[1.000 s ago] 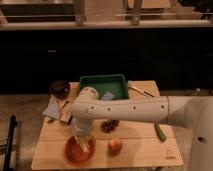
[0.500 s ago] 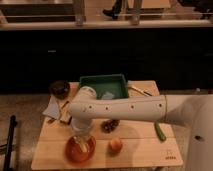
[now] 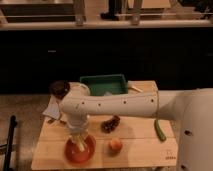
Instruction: Place banana in red bowl
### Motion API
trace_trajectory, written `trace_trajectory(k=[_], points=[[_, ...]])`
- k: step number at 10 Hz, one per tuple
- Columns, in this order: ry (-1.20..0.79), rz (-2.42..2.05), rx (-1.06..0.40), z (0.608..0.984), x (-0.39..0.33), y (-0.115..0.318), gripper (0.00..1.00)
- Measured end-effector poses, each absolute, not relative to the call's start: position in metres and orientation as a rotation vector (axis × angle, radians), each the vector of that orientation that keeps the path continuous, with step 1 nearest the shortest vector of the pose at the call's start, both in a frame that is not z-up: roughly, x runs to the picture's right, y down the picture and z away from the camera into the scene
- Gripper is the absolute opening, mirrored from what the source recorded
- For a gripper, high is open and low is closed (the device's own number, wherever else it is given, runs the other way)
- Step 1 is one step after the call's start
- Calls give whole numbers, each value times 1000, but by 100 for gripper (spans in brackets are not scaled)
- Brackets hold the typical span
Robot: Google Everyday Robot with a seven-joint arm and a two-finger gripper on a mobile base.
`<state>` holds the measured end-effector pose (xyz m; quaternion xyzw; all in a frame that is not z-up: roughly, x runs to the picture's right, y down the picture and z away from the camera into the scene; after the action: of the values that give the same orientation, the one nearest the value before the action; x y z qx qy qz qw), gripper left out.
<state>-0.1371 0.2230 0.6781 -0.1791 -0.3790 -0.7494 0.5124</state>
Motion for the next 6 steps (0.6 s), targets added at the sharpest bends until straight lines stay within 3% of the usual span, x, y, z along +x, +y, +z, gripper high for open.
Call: trace_trajectory(k=[6], points=[[-914, -1774, -499, 684, -139, 207, 80]])
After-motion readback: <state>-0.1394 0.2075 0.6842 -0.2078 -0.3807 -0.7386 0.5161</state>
